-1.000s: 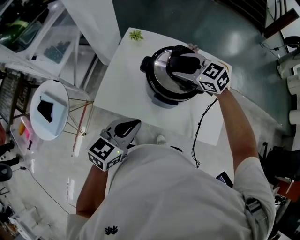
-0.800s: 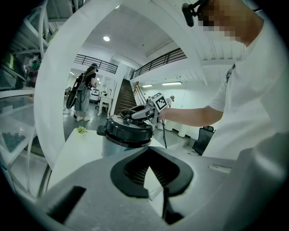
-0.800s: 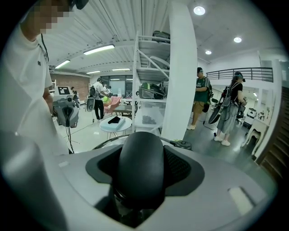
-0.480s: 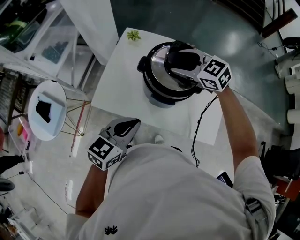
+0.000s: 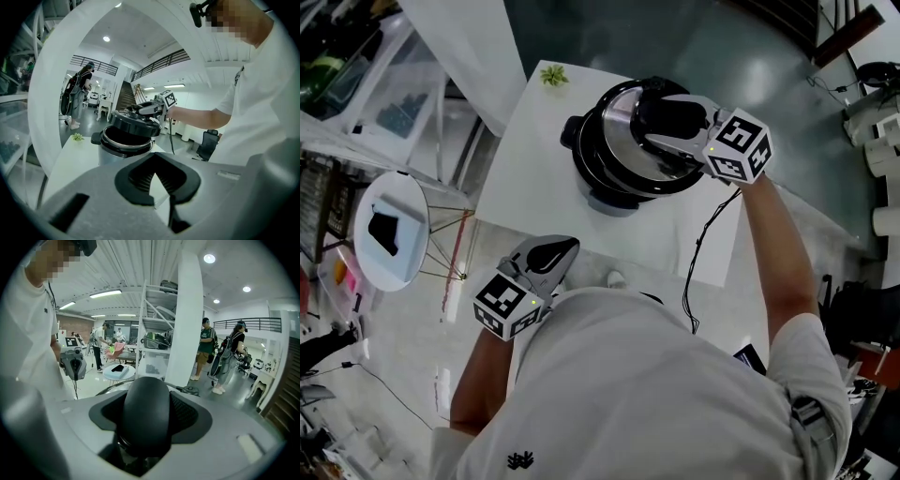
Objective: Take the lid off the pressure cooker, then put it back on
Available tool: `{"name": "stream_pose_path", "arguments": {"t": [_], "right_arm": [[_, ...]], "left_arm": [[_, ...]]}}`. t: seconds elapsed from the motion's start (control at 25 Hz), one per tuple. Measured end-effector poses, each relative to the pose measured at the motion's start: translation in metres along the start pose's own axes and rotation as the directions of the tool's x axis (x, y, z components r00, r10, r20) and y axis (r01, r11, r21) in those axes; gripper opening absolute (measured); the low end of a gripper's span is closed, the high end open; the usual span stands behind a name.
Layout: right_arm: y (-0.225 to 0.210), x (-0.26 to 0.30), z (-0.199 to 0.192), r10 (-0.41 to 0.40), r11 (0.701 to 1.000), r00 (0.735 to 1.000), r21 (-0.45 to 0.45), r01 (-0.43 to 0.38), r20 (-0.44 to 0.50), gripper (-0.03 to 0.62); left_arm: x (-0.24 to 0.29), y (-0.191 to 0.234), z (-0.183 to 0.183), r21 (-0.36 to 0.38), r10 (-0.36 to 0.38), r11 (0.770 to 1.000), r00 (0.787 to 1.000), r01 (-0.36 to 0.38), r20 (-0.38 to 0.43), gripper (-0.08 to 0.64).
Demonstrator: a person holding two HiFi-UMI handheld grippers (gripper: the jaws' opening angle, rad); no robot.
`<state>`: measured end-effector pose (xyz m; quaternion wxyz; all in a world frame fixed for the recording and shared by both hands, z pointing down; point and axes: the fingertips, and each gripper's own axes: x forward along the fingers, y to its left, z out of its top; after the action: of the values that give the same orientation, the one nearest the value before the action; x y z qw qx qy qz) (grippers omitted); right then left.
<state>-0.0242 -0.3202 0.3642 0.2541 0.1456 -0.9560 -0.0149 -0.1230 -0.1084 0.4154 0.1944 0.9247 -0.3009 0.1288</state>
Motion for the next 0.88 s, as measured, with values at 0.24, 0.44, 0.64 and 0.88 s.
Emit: {"name": "stream_pose_path", "arguments": {"t": [0.24, 0.44, 0.64, 0.88], "right_arm": [[-0.003, -0.035, -0.008, -0.038, 0.999, 0.999, 0.007, 0.038, 0.0, 0.291], [-0.008, -0.065, -0.023, -0.078, 0.997, 0.997, 0.027, 0.078, 0.0, 0.291], [-0.01, -0.095, -0.041, -0.115, 0.992, 0.993, 0.044, 0.115, -0.011, 0.291], [-0.015, -0.131, -0.064, -0.157, 0.985, 0.987, 0.065, 0.158, -0.02, 0.291]], "left_arm": [[0.016, -0.01, 0.005, 0.018, -0.035, 0.999, 0.999, 0.035, -0.008, 0.006], [0.032, -0.02, 0.007, 0.031, -0.069, 0.997, 0.997, 0.069, -0.02, 0.006], [0.049, -0.034, 0.01, 0.046, -0.098, 0.994, 0.995, 0.099, -0.03, 0.006], [0.066, -0.049, 0.012, 0.057, -0.115, 0.991, 0.992, 0.118, -0.041, 0.006]]}}
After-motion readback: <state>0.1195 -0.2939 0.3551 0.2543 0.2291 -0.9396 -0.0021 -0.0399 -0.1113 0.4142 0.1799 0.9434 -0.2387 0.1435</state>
